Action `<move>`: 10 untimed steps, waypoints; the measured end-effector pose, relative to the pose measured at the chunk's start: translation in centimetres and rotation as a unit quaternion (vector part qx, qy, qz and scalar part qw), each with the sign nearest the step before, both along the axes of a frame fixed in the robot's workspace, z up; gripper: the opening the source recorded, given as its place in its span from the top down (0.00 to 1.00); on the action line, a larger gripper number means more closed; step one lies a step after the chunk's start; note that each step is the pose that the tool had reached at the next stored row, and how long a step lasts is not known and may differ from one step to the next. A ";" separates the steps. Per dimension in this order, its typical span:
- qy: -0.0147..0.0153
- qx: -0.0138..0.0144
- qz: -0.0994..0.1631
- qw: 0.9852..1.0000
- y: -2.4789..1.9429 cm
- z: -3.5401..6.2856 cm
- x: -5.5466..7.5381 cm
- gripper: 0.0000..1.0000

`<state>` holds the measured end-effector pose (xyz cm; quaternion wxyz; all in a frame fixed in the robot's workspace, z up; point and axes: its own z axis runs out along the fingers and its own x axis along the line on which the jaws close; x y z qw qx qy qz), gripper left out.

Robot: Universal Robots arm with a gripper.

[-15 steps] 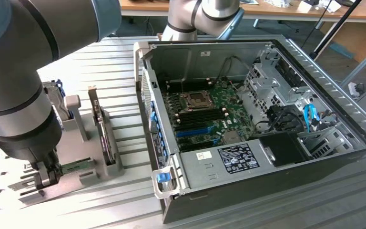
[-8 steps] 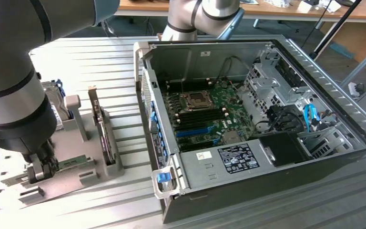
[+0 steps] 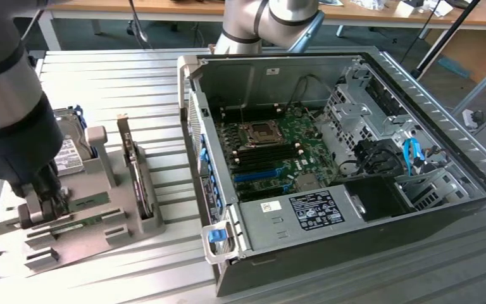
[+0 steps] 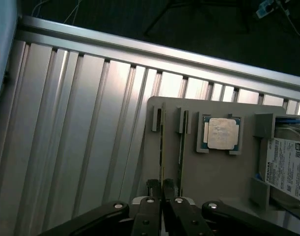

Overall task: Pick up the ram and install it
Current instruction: 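Pick up the ram and move it above insertion slot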

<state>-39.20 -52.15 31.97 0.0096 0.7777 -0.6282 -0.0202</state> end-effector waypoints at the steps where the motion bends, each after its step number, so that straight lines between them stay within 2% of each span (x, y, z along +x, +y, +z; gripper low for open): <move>1: 0.000 0.000 0.000 1.000 0.00 0.60 0.0 0.86; 10: 0.000 0.000 0.000 1.000 0.00 5.24 0.0 0.86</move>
